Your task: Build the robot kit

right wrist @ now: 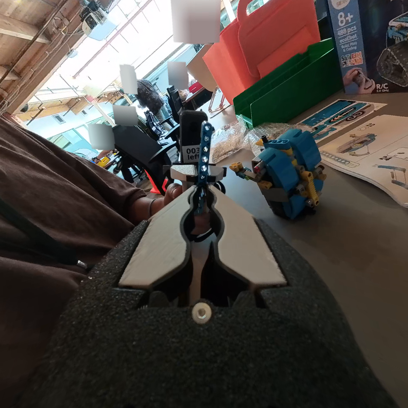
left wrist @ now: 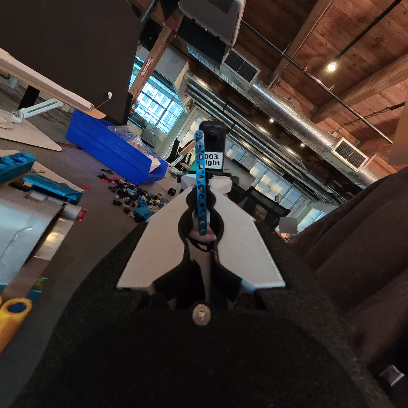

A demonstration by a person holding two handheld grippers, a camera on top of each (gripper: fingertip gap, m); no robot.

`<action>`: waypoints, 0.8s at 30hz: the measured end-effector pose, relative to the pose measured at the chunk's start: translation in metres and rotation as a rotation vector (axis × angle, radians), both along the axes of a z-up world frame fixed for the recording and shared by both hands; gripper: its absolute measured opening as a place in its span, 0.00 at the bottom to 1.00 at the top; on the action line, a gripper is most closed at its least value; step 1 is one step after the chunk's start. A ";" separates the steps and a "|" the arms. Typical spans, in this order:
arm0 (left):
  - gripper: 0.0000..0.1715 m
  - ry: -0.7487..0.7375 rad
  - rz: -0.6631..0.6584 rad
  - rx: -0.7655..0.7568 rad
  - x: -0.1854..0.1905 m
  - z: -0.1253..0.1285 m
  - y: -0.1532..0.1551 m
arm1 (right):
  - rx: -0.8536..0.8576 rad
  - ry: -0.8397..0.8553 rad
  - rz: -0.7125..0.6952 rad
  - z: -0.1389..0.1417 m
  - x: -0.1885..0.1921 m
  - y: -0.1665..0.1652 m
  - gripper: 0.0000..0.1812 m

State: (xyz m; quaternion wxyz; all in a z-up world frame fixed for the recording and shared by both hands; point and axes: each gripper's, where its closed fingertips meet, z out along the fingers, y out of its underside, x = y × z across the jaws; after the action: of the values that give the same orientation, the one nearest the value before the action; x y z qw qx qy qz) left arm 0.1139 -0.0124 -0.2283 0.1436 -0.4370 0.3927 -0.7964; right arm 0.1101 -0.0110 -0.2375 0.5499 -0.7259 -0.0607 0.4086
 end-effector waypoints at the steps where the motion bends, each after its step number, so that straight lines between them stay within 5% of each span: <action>1: 0.04 0.005 -0.002 0.002 0.001 -0.001 0.000 | -0.002 0.011 0.001 -0.001 0.001 0.000 0.03; 6: 0.04 0.053 -0.013 0.131 0.005 -0.012 -0.011 | 0.008 0.071 0.043 -0.011 0.006 -0.009 0.04; 8: 0.04 0.076 -0.003 0.219 0.006 -0.020 -0.019 | 0.003 0.098 0.035 -0.017 0.017 -0.014 0.13; 12: 0.04 0.104 0.058 0.381 0.010 -0.032 -0.023 | -0.002 0.079 -0.108 -0.034 0.054 -0.019 0.17; 16: 0.04 0.114 0.068 0.389 0.010 -0.034 -0.024 | 0.018 0.085 -0.266 -0.031 0.080 -0.012 0.17; 20: 0.04 0.115 0.108 0.383 0.011 -0.033 -0.015 | 0.124 -0.059 -0.478 0.011 0.110 0.013 0.14; 24: 0.04 0.123 0.113 0.362 0.011 -0.033 -0.011 | 0.235 -0.191 -0.520 0.084 0.112 0.049 0.16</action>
State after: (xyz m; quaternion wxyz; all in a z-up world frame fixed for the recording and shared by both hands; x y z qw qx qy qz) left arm 0.1244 -0.0237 -0.2611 0.2402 -0.4731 0.5123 -0.6753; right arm 0.2226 0.0381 -0.1540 0.7083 -0.6834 0.0290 0.1743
